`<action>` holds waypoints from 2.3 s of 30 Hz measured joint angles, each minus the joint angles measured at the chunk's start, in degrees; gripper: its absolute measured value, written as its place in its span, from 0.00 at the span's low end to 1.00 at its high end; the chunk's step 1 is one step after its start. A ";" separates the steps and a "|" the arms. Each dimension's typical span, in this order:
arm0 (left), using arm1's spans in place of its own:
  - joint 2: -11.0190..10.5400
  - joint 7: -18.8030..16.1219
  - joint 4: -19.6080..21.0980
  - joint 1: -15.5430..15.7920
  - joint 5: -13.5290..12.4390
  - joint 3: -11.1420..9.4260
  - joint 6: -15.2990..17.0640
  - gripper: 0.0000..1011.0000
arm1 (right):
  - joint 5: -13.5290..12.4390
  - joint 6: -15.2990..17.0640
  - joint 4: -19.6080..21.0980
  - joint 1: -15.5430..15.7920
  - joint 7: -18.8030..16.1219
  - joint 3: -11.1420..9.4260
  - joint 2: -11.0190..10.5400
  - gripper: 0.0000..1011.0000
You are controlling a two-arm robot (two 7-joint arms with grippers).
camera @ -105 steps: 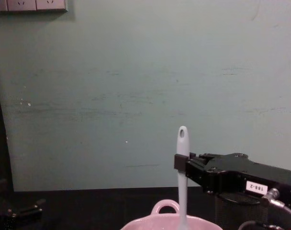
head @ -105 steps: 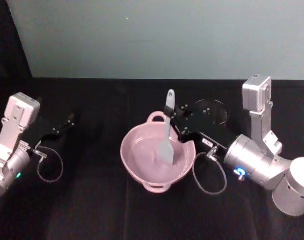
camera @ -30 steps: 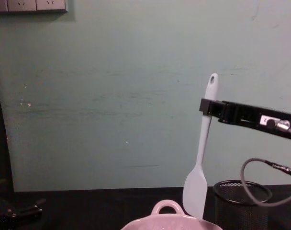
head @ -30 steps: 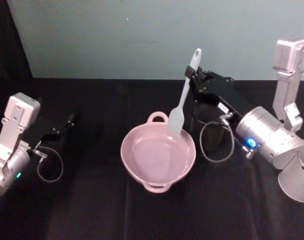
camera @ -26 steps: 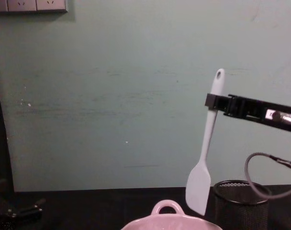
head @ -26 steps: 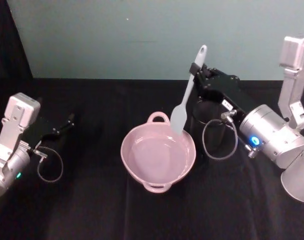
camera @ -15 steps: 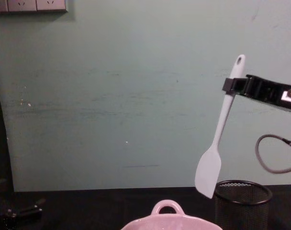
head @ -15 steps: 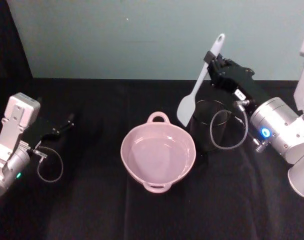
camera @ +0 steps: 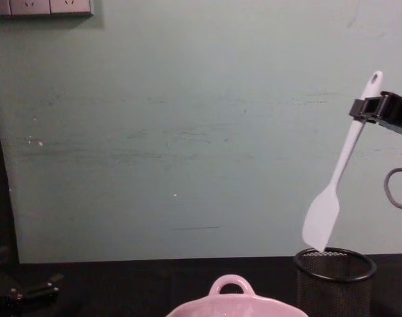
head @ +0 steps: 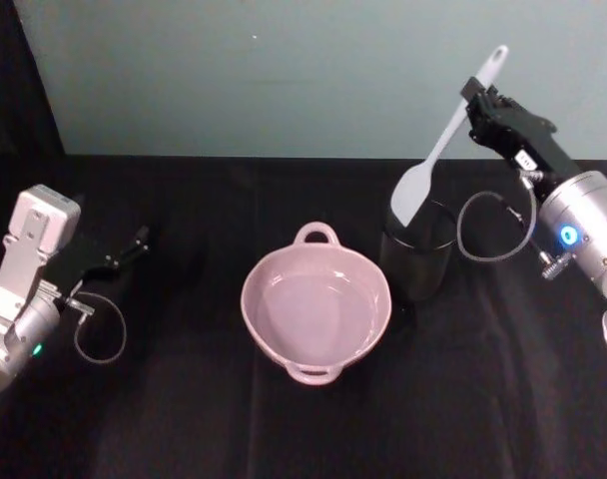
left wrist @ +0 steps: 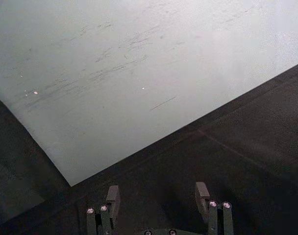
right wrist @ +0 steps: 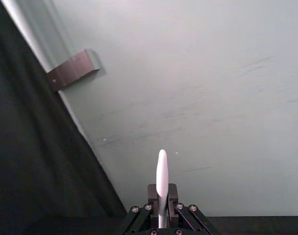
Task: Use the one hand to pick up the spoon and stir the clear water in the bowl.
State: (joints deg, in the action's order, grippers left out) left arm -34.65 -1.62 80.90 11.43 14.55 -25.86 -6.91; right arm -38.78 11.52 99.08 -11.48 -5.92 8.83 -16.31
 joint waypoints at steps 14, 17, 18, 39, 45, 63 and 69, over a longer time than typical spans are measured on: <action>0.00 0.00 0.00 0.00 0.00 0.00 0.00 1.00 | -1.24 -0.98 -6.36 -2.52 2.26 -0.66 0.73 0.11; 0.00 0.00 0.00 0.00 0.00 0.00 0.00 1.00 | -1.29 -0.86 -7.15 -2.71 2.47 -0.48 0.93 0.11; 0.00 0.00 0.00 0.00 0.00 0.00 0.00 1.00 | -1.42 -0.62 -7.53 -2.77 2.63 -0.42 1.06 0.11; 0.00 0.00 0.00 0.00 0.00 0.00 0.00 1.00 | -3.05 1.41 -10.53 -1.61 4.69 0.29 1.71 0.11; 0.00 0.00 0.00 0.00 0.00 0.00 0.00 1.00 | -3.06 1.16 -11.37 -1.53 4.88 0.40 1.99 0.11; 0.00 0.00 0.00 0.00 0.00 0.00 0.00 1.00 | -1.85 0.40 -12.29 -1.18 4.90 1.04 2.35 0.11; 0.00 0.00 0.00 0.00 0.00 0.00 0.00 1.00 | -1.39 0.38 -12.50 -1.08 4.85 1.03 2.54 0.11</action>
State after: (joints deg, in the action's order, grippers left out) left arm -34.64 -1.62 80.90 11.43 14.55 -25.86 -6.90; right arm -40.17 11.90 86.58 -12.56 -1.07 9.86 -13.77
